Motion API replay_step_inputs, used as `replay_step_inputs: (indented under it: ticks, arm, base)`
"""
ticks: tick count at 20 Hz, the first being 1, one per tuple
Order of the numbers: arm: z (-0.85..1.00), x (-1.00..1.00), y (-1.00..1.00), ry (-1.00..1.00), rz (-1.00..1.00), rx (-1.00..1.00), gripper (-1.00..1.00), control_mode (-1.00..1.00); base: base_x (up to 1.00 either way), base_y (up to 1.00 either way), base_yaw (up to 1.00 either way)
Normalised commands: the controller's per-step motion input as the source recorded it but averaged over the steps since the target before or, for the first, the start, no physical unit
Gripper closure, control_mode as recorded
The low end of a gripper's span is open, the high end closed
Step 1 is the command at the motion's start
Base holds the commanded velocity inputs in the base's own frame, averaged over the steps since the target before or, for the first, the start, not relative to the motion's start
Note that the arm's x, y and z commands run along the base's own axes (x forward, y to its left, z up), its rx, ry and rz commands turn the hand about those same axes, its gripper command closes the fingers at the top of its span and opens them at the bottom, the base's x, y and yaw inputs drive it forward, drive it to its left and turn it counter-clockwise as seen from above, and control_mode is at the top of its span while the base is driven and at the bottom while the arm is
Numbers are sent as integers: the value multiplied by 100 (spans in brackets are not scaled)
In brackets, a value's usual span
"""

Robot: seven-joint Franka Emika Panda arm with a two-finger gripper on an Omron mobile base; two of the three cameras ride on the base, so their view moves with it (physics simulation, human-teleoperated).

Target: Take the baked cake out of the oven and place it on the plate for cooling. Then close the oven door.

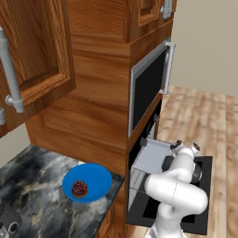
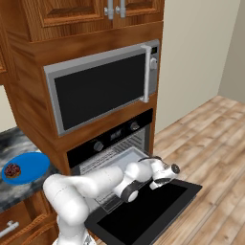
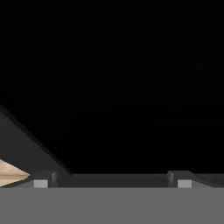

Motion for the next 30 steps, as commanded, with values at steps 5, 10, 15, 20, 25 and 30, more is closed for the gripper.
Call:
replay_step_inputs:
  ticks: [5,10,15,20,25,30]
  arm:
    - [-36,5,26,0,0,9,-100,-100]
    - [-35,12,35,0,0,8,-100,-100]
    - [-34,19,39,0,0,5,-100,-100]
    - [-35,24,42,1,0,1,-100,-100]
    - [-41,22,43,1,0,1,-100,-100]
    - [-47,18,42,2,0,4,-100,-100]
  base:
    - [0,0,0]
    - [0,0,0]
    - [0,0,0]
    - [0,0,0]
    - [0,0,0]
    - [0,0,0]
